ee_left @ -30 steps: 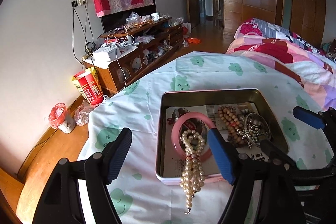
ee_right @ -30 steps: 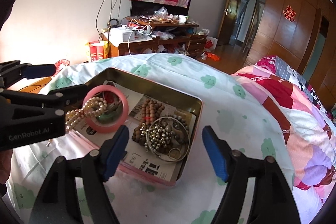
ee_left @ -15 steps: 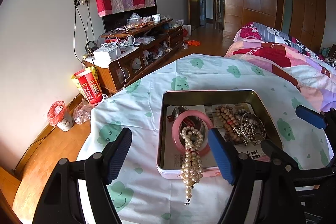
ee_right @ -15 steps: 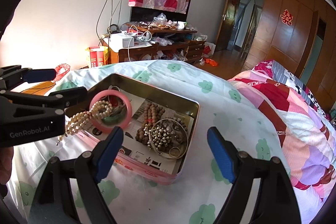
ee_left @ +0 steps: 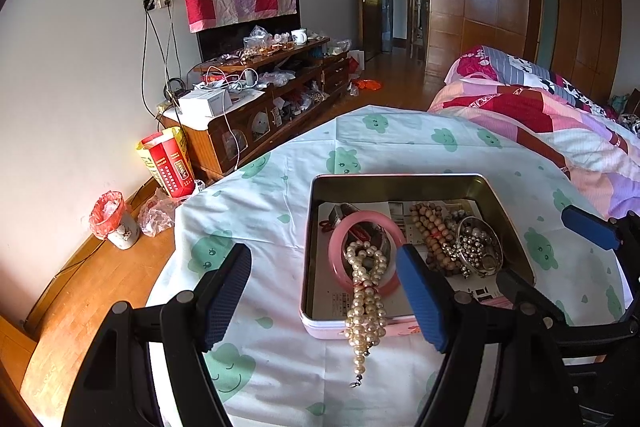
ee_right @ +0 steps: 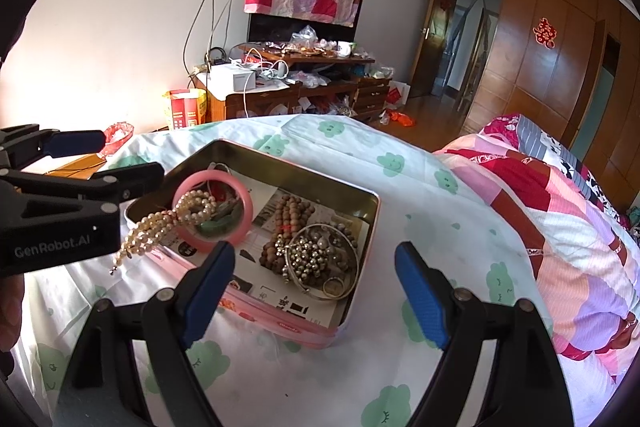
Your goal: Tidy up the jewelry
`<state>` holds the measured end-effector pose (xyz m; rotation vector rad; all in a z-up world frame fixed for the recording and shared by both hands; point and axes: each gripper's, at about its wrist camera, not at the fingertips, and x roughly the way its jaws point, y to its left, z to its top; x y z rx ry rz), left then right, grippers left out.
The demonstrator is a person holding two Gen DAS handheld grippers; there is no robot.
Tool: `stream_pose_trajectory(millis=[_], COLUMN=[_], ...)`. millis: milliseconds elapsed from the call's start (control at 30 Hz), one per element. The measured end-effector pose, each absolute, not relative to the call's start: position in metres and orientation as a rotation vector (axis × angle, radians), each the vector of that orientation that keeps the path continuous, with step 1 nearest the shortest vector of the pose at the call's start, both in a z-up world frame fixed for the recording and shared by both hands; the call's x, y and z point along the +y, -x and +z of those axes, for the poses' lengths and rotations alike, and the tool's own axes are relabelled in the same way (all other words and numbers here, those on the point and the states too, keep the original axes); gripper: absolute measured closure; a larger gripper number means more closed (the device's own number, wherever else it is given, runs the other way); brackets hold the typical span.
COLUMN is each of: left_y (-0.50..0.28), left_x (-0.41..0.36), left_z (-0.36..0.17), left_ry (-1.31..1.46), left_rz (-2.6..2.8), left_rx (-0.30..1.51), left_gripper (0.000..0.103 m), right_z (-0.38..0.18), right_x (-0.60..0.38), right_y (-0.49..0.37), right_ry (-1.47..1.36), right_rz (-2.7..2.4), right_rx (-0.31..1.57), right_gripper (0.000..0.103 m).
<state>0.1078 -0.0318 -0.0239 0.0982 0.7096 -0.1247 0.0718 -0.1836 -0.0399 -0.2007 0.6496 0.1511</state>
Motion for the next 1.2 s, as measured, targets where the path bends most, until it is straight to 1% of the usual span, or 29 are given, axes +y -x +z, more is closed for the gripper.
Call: stream_pose_trajectory(millis=[1067,1200], left_y=[-0.103,-0.103], left_x=[-0.032,-0.033], left_z=[-0.019,-0.02], left_ry=[-0.107,-0.111], left_rz=[-0.129,-0.124], left_rx=[0.706,0.71], left_gripper=[0.028,0.028], right_z=[-0.032,-0.031], right_x=[-0.191,-0.194], right_y=[-0.068,-0.068], right_ry=[0.177,0.17], right_rz=[0.132,0.123], right_rx=[0.626,0.616], right_gripper=[0.018,0.012])
